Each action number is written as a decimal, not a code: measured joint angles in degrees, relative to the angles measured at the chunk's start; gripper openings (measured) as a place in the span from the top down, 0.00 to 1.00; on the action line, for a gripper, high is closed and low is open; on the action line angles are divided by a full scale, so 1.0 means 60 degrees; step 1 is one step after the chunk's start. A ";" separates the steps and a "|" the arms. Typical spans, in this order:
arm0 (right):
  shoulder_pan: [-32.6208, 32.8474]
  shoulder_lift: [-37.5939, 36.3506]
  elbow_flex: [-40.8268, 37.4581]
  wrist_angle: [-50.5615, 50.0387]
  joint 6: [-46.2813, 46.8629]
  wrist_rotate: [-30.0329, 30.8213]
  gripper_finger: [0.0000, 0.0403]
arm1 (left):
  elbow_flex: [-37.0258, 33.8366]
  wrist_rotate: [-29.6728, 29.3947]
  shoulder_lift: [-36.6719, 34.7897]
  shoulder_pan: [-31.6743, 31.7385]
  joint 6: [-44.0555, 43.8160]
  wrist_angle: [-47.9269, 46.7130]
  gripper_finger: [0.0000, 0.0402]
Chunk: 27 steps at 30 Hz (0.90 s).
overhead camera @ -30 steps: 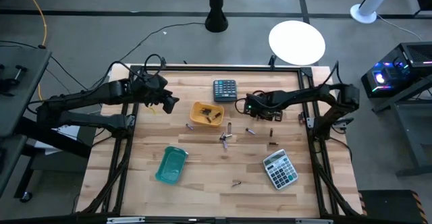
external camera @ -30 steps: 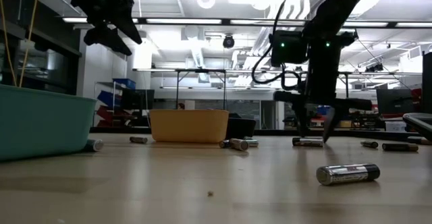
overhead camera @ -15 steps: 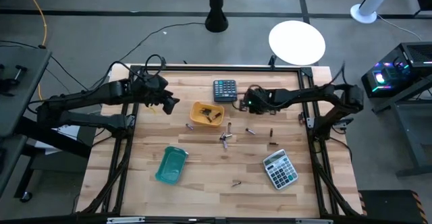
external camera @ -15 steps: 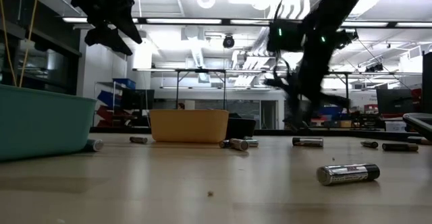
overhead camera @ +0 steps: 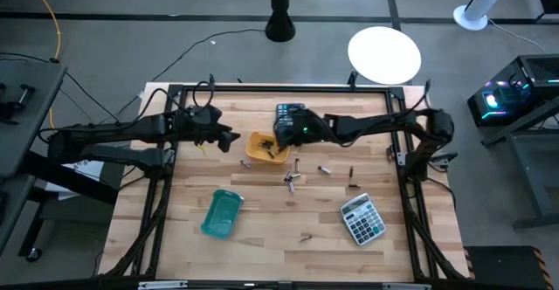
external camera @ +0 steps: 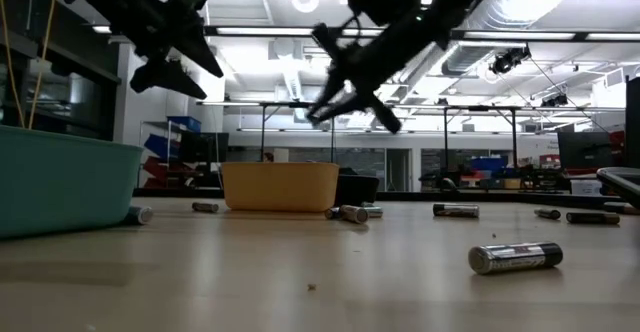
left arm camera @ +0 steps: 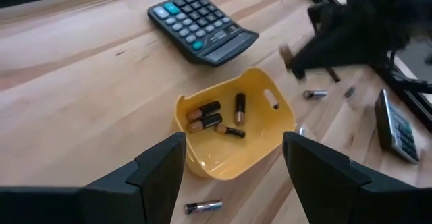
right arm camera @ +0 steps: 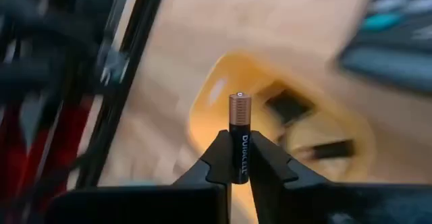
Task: Sort batteries
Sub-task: Put the black battery into the yellow bin
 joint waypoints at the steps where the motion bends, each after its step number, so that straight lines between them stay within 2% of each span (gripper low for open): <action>1: 0.0083 0.0194 0.0212 -0.0025 -0.0165 -0.0164 0.92 | -0.0006 0.0001 0.0004 -0.0004 -0.0002 -0.0001 0.40; 5: 0.0309 0.0784 0.0938 -0.0414 -0.0788 -0.0321 0.81 | -0.0007 -0.0002 0.0004 -0.0037 -0.0007 -0.0012 0.40; 10: 0.0087 0.0906 0.1817 -0.1861 -0.2046 0.0106 0.64 | -0.0007 0.0001 0.0004 -0.0044 -0.0029 -0.0069 0.40; 13: -0.0161 0.0741 0.2478 -0.4035 -0.2989 -0.0148 0.56 | -0.0007 0.0001 0.0004 -0.0045 -0.0027 -0.0120 0.40; 17: -0.0166 0.0474 0.2886 -0.7777 -0.3089 0.0215 0.53 | -0.0007 0.0015 0.0004 -0.0044 0.0028 -0.0165 0.40; 21: 0.0453 0.0267 0.2058 -1.0158 -0.2051 0.0800 0.52 | -0.0007 0.0149 0.0004 -0.0044 0.0064 -0.0167 0.40; 27: 0.1609 -0.0635 -0.0487 -0.9913 0.0788 -0.0119 0.52 | -0.0007 0.0180 0.0004 -0.0044 0.0062 -0.0159 0.40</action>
